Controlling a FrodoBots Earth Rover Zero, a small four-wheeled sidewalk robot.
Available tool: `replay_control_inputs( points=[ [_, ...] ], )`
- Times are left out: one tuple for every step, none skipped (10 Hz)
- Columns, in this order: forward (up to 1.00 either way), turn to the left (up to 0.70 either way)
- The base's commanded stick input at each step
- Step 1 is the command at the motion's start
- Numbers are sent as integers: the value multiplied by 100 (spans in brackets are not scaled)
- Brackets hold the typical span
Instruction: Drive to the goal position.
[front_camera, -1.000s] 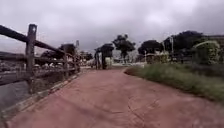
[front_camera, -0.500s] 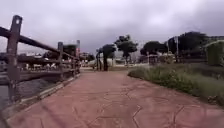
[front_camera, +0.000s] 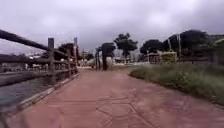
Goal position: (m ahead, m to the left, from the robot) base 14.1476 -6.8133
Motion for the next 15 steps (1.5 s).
replay_control_inputs(
  points=[
    [100, 0],
    [100, 0],
    [100, 0],
    [100, 0],
    [100, 0],
    [100, 0],
    [100, 0],
    [100, 0],
    [100, 0],
    [100, 0],
    [100, 0],
    [100, 0],
    [100, 0],
    [100, 0],
    [100, 0]
  ],
)
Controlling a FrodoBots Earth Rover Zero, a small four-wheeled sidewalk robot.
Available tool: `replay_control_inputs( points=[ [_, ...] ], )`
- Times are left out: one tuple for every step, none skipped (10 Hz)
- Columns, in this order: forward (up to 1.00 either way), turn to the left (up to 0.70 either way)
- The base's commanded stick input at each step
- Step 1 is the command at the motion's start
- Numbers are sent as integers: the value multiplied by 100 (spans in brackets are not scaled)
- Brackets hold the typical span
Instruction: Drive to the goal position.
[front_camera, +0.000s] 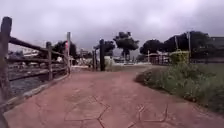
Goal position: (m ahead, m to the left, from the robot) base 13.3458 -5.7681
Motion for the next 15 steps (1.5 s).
replay_control_inputs(
  points=[
    [100, 0],
    [100, 0],
    [100, 0],
    [100, 0],
    [100, 0],
    [100, 0],
    [100, 0],
    [100, 0],
    [100, 0],
    [100, 0],
    [100, 0],
    [100, 0],
    [100, 0],
    [100, 0],
    [100, 0]
  ],
)
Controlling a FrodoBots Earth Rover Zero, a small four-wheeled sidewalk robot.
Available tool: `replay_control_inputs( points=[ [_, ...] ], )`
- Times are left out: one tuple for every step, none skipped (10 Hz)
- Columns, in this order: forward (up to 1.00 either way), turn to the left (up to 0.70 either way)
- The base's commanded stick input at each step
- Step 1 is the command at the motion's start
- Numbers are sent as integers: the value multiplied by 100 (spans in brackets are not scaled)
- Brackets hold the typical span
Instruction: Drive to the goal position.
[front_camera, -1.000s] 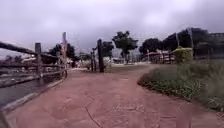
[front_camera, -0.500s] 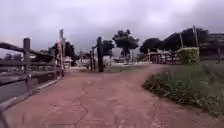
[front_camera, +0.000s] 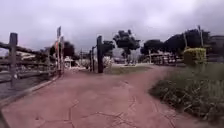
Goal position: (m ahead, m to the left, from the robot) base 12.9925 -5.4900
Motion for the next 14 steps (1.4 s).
replay_control_inputs(
  points=[
    [100, 0],
    [100, 0],
    [100, 0],
    [100, 0],
    [100, 0],
    [100, 0],
    [100, 0],
    [100, 0],
    [100, 0],
    [100, 0],
    [100, 0],
    [100, 0],
    [100, 0],
    [100, 0]
  ],
)
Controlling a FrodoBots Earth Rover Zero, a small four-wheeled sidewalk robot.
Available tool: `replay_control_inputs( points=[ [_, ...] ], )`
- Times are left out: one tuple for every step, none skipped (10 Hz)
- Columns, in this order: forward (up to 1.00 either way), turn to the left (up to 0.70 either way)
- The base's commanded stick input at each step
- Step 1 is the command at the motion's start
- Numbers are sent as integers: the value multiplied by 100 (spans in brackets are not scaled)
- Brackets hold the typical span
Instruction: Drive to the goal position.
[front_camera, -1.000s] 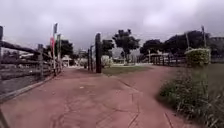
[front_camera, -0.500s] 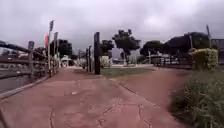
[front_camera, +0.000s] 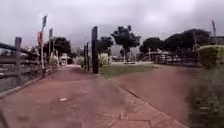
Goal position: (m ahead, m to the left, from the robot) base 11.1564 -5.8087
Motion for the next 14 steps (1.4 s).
replay_control_inputs(
  points=[
    [100, 0],
    [100, 0],
    [100, 0],
    [32, 0],
    [0, 0],
    [0, 0],
    [0, 0],
    [0, 0],
    [0, -1],
    [0, -15],
    [0, -62],
    [0, -86],
    [0, -100],
    [0, -100]
  ],
)
